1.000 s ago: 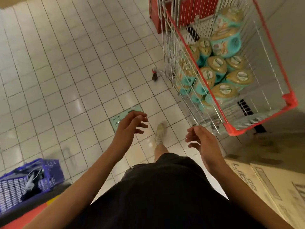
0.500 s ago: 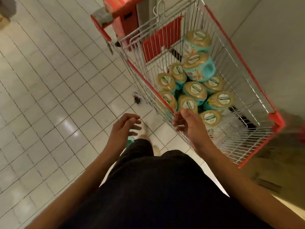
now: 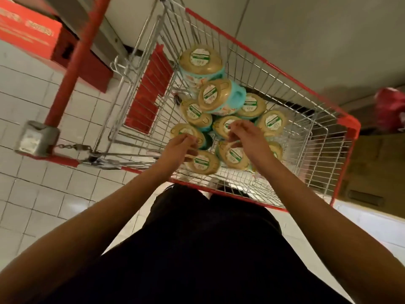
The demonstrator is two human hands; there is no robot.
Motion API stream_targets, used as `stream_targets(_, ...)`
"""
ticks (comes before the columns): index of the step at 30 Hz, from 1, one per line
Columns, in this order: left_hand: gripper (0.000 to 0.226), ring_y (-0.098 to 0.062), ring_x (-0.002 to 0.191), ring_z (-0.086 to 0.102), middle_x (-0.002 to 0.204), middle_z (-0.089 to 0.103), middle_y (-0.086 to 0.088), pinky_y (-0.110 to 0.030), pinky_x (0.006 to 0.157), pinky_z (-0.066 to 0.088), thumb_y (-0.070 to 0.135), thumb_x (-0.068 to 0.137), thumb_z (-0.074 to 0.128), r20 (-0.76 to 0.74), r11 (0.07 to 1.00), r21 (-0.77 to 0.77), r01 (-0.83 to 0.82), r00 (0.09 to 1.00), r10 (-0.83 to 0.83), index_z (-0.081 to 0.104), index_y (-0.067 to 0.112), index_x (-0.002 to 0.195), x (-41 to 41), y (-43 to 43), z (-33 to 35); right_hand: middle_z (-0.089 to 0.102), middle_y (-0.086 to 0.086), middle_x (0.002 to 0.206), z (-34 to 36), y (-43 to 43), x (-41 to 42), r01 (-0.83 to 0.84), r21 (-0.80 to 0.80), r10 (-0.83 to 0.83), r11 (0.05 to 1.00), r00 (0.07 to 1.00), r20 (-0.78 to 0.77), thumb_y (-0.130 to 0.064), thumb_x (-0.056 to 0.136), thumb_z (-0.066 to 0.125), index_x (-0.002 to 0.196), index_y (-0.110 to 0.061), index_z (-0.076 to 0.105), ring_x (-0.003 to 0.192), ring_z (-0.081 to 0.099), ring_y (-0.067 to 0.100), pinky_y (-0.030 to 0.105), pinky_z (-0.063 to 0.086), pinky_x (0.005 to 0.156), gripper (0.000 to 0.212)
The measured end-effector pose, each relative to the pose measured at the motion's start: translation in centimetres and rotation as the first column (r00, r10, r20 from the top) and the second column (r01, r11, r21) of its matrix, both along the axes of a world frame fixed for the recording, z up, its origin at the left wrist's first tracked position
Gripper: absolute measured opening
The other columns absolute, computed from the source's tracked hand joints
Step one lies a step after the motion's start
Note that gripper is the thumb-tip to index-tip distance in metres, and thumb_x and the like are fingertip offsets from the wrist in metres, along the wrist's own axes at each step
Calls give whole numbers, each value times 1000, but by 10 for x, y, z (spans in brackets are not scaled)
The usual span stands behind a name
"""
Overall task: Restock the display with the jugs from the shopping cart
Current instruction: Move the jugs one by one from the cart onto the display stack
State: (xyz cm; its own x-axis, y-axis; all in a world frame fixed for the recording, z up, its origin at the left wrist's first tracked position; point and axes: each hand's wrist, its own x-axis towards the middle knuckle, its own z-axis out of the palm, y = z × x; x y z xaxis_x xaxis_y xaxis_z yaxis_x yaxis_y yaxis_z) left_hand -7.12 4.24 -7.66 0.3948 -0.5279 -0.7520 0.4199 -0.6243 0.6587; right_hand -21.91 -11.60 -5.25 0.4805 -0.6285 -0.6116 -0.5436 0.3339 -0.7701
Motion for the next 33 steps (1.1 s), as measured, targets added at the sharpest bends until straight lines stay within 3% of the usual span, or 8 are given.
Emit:
stream_targets(3,24,-22,83,66,99,68,-9,-33,73,51,25,107,52,-66,994,99,38,997,-31,66,7,114,30,-40,-35,66,10,100,-36,-40,22,-26,-113,15,993,995,-95,-10,102,63,109,-10,63,88,63,22,31,56,77,7)
stream_targets(9,18,-20,80,65,96,67,-7,-34,73,55,24,105,52,-214,959,270,-89,965,150,64,11,100,60,-118,-128,61,16,125,-111,-123,63,-252,-349,151,903,945,-291,1,89,69,131,-3,57,110,62,28,35,51,90,44)
stream_targets(17,30,-23,69,64,81,67,-11,-36,64,57,26,108,42,-271,836,402,-373,824,498,62,9,92,57,-174,-219,47,23,140,-193,-181,93,-627,-315,415,712,738,-532,-13,82,76,144,-7,52,130,44,41,41,38,103,67)
stream_targets(22,32,-15,49,56,63,61,-3,-37,62,56,33,110,37,-309,821,353,-449,772,556,59,15,97,54,-181,-225,51,22,118,-205,-196,86,-635,-289,507,716,758,-410,-2,83,76,129,1,63,119,51,41,40,45,101,49)
stream_targets(25,33,-24,98,66,106,68,-5,-54,92,57,37,109,40,-328,803,303,-513,735,593,61,18,126,55,-181,-213,60,20,117,-186,-197,74,-519,-224,459,825,846,-272,-13,73,85,133,1,64,116,59,34,37,48,100,65)
stream_targets(27,37,-29,117,62,124,65,-8,-62,98,52,40,107,43,-371,799,223,-559,709,600,61,19,130,57,-182,-196,68,12,120,-168,-192,62,-415,-191,388,890,907,-163,-24,64,83,131,0,66,110,64,23,33,53,94,72)
stream_targets(31,51,-39,134,55,143,61,-11,-64,108,45,49,103,46,-531,830,115,-545,672,516,61,17,138,59,-181,-163,74,6,114,-140,-175,38,-362,-169,358,917,932,-53,5,79,86,126,1,70,108,70,21,15,57,87,50)
stream_targets(33,49,-37,123,62,129,65,-13,-54,102,52,49,107,40,-545,811,119,-573,645,536,59,17,138,53,-177,-146,75,5,113,-123,-164,30,-339,-164,346,926,938,12,7,78,87,125,0,71,106,72,15,17,57,89,50)
